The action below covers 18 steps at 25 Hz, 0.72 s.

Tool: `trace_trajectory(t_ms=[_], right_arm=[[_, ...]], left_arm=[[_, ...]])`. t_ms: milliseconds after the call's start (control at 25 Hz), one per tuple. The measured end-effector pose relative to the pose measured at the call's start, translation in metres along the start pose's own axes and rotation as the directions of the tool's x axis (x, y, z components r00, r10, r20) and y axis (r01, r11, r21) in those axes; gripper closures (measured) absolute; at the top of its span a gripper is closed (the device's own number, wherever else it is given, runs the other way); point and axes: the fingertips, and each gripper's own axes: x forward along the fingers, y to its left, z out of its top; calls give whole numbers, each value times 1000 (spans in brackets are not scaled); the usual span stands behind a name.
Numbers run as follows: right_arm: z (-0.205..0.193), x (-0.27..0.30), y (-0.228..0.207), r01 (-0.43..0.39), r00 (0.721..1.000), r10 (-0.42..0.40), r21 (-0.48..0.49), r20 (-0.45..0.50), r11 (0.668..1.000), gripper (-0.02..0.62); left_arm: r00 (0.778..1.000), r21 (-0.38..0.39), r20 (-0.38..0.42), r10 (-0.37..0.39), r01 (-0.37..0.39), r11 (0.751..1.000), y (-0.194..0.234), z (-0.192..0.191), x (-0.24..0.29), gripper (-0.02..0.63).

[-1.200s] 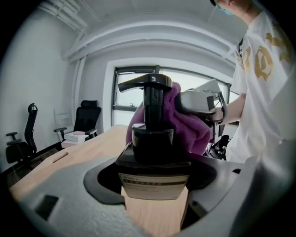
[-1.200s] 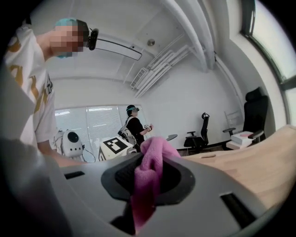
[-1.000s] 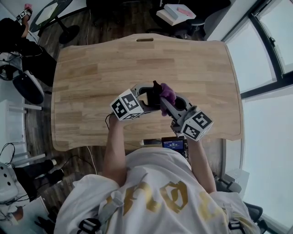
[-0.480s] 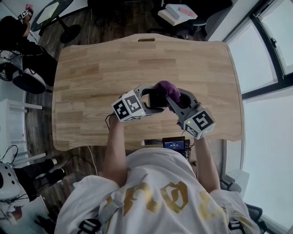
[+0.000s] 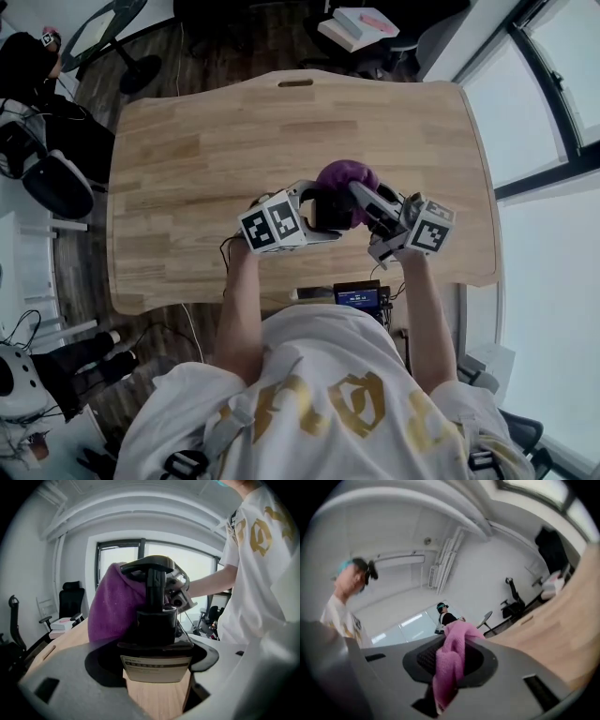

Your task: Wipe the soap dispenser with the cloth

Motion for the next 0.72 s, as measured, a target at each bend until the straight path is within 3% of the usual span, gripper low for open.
trace_trajectory(t_ms=[80, 200, 480, 720], right_arm=[[2, 0, 0, -79, 997, 78, 153, 11, 985, 528], [2, 4, 7, -157, 987, 161, 238, 2, 958, 528], [27, 3, 7, -229, 972, 198, 309, 129, 923, 526], [39, 9, 20, -262, 964, 236, 259, 125, 930, 527]], left_arm=[[998, 28, -58, -8, 10, 1000, -3, -6, 4, 259], [997, 38, -79, -23, 26, 999, -7, -10, 7, 259], [997, 34, -65, -50, 52, 998, -12, -9, 11, 259], [996, 12, -53, -75, 75, 997, -17, -10, 18, 259]])
